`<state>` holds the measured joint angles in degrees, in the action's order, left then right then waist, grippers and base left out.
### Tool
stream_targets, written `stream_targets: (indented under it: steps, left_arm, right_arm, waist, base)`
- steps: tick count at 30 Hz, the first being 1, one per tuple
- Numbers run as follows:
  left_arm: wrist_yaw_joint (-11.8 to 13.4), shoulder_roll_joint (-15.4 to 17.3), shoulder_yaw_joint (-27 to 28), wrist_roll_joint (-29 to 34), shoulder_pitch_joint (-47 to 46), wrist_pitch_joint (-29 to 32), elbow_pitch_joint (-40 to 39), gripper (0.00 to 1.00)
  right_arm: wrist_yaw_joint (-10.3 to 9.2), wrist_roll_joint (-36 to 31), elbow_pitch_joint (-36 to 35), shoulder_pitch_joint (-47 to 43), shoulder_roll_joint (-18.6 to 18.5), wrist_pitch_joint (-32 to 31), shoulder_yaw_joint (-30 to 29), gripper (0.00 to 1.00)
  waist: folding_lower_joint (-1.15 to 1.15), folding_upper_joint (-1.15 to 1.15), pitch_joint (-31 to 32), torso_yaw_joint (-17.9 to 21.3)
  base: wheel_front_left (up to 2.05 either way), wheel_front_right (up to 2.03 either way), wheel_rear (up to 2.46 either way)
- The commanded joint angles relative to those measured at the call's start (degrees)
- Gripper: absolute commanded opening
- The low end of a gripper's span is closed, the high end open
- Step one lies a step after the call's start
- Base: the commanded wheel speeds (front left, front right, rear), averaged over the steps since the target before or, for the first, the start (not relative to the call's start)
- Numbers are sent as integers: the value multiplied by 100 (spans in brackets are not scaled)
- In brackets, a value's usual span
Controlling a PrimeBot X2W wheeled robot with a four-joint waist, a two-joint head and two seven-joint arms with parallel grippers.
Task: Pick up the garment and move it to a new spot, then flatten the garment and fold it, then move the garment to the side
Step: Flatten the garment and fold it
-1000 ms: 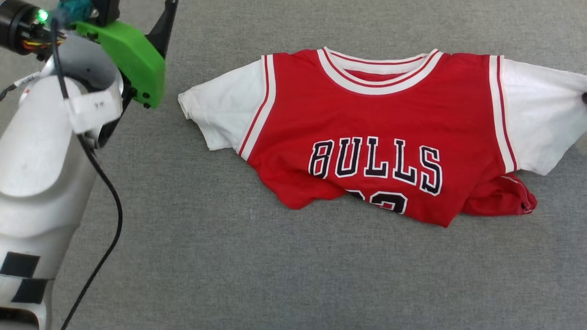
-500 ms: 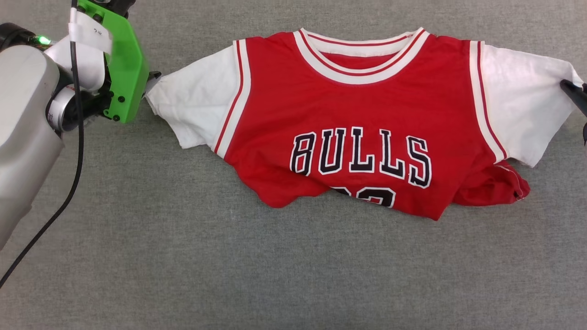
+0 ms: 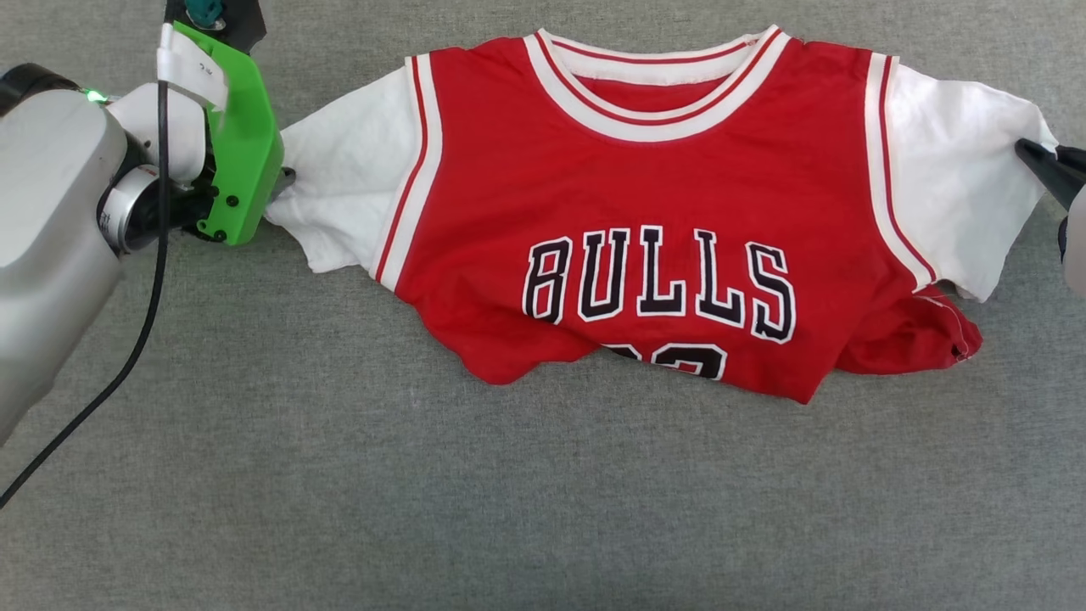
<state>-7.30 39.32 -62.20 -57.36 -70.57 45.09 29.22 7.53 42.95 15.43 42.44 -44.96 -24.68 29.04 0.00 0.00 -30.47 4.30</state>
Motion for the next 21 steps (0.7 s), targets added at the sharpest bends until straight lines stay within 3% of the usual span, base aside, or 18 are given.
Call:
stream_targets:
  steps: [1, 7, 21]
  left_arm:
    - [-18, -94, -324, -135, 290, 123, 69, 0]
    - [-18, -56, -561, -297, 174, -281, 76, 0]
    - [-18, 1, -529, 402, -411, -3175, -67, 0]
  right_arm:
    - [-4, 5, 26, 116, 29, 48, 34, 0]
    - [-4, 18, 107, 203, 16, 215, 138, 0]
    - [-4, 23, 278, 443, -164, 1206, 100, 0]
  waist:
    - [0, 0, 4, -7]
    - [0, 0, 168, -67]
    - [0, 0, 1151, -348]
  base:
    - [0, 0, 0]
    - [0, 0, 0]
    - [0, 0, 0]
